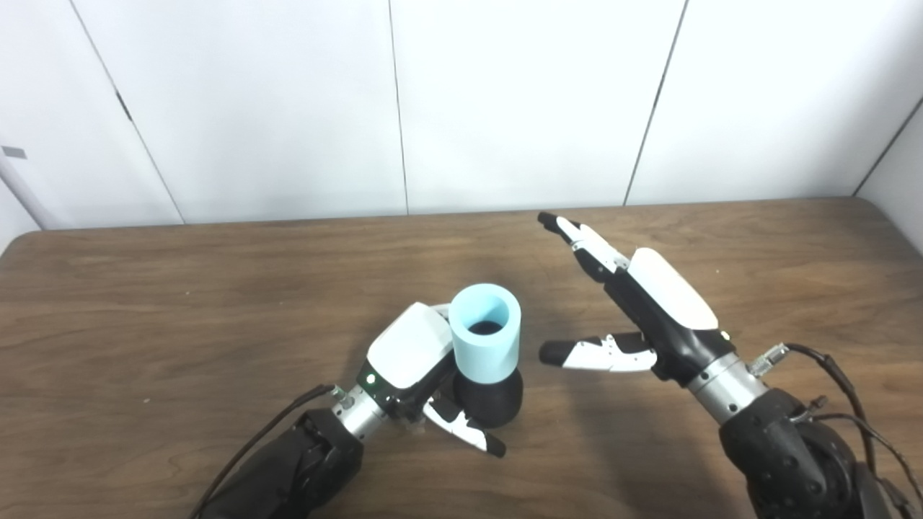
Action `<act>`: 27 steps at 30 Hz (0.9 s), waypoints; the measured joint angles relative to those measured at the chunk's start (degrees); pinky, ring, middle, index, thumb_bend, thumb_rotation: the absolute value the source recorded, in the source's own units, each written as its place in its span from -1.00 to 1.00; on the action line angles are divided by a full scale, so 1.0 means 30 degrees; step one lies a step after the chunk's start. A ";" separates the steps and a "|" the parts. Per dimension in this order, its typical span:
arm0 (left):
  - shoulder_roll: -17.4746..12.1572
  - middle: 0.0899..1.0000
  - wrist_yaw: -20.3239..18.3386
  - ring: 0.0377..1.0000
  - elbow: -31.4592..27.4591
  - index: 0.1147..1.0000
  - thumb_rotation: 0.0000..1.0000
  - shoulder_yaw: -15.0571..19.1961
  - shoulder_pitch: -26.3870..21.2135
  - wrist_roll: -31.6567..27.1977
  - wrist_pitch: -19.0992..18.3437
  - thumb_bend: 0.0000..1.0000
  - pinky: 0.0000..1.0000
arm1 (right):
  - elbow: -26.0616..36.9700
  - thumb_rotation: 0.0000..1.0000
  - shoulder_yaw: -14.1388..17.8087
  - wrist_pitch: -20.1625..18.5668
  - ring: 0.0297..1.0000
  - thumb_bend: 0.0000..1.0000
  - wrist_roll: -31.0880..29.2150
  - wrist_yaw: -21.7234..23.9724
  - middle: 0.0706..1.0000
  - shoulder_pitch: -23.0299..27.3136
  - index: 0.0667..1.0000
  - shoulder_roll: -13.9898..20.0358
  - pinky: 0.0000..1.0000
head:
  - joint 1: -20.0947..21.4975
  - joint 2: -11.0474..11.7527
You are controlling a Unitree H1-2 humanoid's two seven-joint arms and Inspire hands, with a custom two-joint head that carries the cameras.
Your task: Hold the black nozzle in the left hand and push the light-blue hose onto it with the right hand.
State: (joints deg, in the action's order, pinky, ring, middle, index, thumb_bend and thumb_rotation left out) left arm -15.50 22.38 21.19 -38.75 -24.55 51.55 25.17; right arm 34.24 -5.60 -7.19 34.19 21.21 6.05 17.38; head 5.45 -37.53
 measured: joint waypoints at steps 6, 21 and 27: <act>0.0013 -0.18 0.0001 -0.12 0.0022 -0.11 -1.00 -0.0003 -0.0002 0.0000 0.0000 0.01 0.18 | 0.1512 0.68 -0.0583 0.0143 1.00 0.86 0.0476 0.0950 1.00 0.0156 0.95 0.0154 0.96 | 0.0117 0.0058; 0.0059 -0.21 0.0002 -0.14 0.0057 -0.08 -1.00 -0.0004 -0.0015 0.0003 0.0001 0.00 0.09 | 0.3716 0.56 -0.1591 0.0488 0.96 0.90 0.2405 0.3623 0.83 0.1364 0.78 0.0603 0.68 | 0.0088 0.0059; 0.0070 -0.21 0.0002 -0.14 0.0057 -0.08 -1.00 0.0019 -0.0015 0.0004 0.0001 0.00 0.10 | 0.3820 0.56 -0.1864 0.1037 0.98 0.89 0.3096 0.4176 0.81 0.1381 0.73 0.0600 0.73 | 0.0088 0.0029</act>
State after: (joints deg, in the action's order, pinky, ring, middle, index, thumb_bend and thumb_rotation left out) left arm -15.28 22.38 21.36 -38.69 -24.59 51.56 25.17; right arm 45.70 -11.19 -4.08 43.48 33.74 10.20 19.18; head 5.71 -37.44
